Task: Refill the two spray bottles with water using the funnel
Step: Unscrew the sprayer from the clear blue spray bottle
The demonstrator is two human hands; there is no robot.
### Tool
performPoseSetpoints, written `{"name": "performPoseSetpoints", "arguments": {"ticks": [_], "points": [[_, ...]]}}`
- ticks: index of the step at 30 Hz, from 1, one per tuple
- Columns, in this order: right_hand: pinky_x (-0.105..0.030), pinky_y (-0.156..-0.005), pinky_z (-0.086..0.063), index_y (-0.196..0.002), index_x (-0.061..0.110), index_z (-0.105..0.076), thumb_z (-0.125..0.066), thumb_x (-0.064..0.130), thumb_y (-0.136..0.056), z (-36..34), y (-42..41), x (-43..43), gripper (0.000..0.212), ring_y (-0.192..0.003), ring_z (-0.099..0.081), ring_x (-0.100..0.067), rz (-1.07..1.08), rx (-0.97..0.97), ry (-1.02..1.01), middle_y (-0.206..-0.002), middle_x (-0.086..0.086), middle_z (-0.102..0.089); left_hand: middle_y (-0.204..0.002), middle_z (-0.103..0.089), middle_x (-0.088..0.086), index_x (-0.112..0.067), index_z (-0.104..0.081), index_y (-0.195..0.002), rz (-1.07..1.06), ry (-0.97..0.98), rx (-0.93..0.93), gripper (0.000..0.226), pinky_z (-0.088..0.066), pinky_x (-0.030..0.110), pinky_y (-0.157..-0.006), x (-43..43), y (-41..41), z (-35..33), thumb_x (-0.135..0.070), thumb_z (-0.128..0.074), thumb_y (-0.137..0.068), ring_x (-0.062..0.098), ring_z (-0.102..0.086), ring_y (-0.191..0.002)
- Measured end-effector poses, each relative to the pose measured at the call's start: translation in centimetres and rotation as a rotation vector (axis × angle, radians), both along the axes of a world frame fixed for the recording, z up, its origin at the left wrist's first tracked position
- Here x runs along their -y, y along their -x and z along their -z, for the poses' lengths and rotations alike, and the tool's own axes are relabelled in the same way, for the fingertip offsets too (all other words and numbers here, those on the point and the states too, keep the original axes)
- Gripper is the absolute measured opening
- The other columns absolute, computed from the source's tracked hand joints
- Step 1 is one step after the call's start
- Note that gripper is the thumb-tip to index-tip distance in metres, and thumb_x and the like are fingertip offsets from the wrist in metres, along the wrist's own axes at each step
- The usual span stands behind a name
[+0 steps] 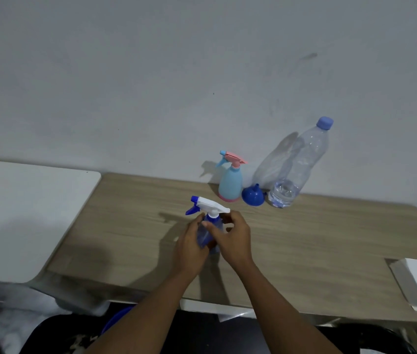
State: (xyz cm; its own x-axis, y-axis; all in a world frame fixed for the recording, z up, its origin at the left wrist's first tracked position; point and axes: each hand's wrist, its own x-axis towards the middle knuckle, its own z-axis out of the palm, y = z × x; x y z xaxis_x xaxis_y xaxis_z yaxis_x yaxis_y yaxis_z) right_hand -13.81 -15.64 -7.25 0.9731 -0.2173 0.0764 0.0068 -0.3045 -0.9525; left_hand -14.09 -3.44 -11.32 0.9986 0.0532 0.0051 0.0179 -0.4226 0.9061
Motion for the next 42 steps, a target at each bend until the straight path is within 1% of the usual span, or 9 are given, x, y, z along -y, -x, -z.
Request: {"name": "performPoseSetpoints", "arguments": {"ticks": [3,6,9,17,23,28,33,38,42], "points": [[-0.010,-0.071,-0.045,-0.104,0.023,-0.066,-0.087,0.033,-0.074,0.1,-0.6,-0.2,0.037,-0.089,-0.062,0.004,0.041,-0.019,0.003,-0.094,0.011,-0.068,-0.115,-0.066,-0.010,-0.031,-0.053,-0.130,-0.011,-0.061,0.031,0.054,-0.054,0.034,-0.087,-0.1,-0.1,0.7,-0.016,-0.067,-0.080,0.012,-0.064,-0.106],[-0.011,-0.070,-0.044,-0.103,0.025,-0.066,-0.083,0.037,-0.078,0.3,-1.0,-0.1,0.032,-0.086,-0.063,0.001,0.040,0.003,0.081,-0.091,0.012,-0.068,-0.110,-0.063,-0.017,-0.028,-0.055,-0.130,-0.006,-0.100,0.064,0.053,-0.047,0.019,-0.080,-0.1,-0.5,1.0,-0.011,-0.072,-0.082,0.007,-0.063,-0.101],[-0.010,-0.071,-0.046,-0.105,0.023,-0.067,-0.079,0.037,-0.082,0.5,-1.1,0.2,0.030,-0.086,-0.063,0.001,0.009,0.042,0.146,-0.092,0.012,-0.068,-0.109,-0.063,-0.019,-0.029,-0.054,-0.130,0.019,-0.137,0.092,0.053,-0.048,0.024,-0.079,-0.2,-0.9,1.0,-0.012,-0.071,-0.083,0.010,-0.064,-0.099],[-0.052,-0.088,-0.050,-0.108,0.037,-0.062,-0.062,0.046,-0.092,1.4,-1.3,0.9,0.019,-0.098,-0.063,-0.006,-0.086,0.133,0.297,-0.102,0.018,-0.065,-0.103,-0.067,-0.008,-0.039,-0.056,-0.115,0.109,-0.123,0.059,0.040,-0.059,0.044,-0.078,-1.1,-2.0,1.4,-0.016,-0.070,-0.086,0.014,-0.068,-0.091],[-0.049,-0.092,-0.052,-0.099,0.032,-0.062,-0.070,0.063,-0.074,0.8,-1.3,0.7,0.040,-0.090,-0.065,-0.004,-0.002,0.045,0.169,-0.089,0.019,-0.068,-0.110,-0.067,-0.005,-0.019,-0.059,-0.126,0.110,-0.151,0.056,0.045,-0.055,0.030,-0.083,-1.0,-2.0,1.7,-0.008,-0.071,-0.084,0.013,-0.065,-0.100],[-0.052,-0.095,-0.049,-0.110,0.035,-0.063,-0.056,0.054,-0.088,0.8,-0.7,1.0,0.029,-0.101,-0.062,-0.005,-0.096,0.053,0.202,-0.104,0.019,-0.066,-0.105,-0.068,-0.004,-0.017,-0.061,-0.123,0.094,-0.139,0.055,0.039,-0.057,0.033,-0.082,-0.8,-2.1,1.9,-0.011,-0.071,-0.087,0.013,-0.066,-0.095],[-0.044,-0.090,-0.056,-0.108,0.028,-0.063,-0.076,0.048,-0.078,0.0,-0.6,0.0,0.038,-0.097,-0.065,-0.008,-0.017,0.020,0.075,-0.098,0.015,-0.068,-0.110,-0.068,-0.002,-0.022,-0.058,-0.125,0.089,-0.181,0.025,0.043,-0.058,0.037,-0.082,-1.0,-2.1,2.2,-0.012,-0.072,-0.085,0.014,-0.066,-0.096],[-0.048,-0.096,-0.051,-0.114,0.032,-0.065,-0.059,0.048,-0.087,0.3,0.1,0.3,0.032,-0.103,-0.063,-0.006,-0.044,0.046,0.133,-0.107,0.017,-0.067,-0.109,-0.068,-0.006,-0.029,-0.056,-0.124,0.080,-0.180,0.033,0.047,-0.058,0.043,-0.082,-1.0,-2.2,2.5,-0.011,-0.072,-0.084,0.015,-0.066,-0.098],[-0.039,-0.090,-0.056,-0.113,0.023,-0.063,-0.077,0.041,-0.081,-0.4,-0.2,-0.2,0.039,-0.098,-0.064,-0.008,-0.006,0.018,0.090,-0.103,0.013,-0.068,-0.110,-0.068,-0.007,-0.038,-0.052,-0.119,0.088,-0.163,0.000,0.042,-0.058,0.045,-0.083,-1.1,-2.5,3.5,-0.015,-0.069,-0.087,0.015,-0.066,-0.100]]}}
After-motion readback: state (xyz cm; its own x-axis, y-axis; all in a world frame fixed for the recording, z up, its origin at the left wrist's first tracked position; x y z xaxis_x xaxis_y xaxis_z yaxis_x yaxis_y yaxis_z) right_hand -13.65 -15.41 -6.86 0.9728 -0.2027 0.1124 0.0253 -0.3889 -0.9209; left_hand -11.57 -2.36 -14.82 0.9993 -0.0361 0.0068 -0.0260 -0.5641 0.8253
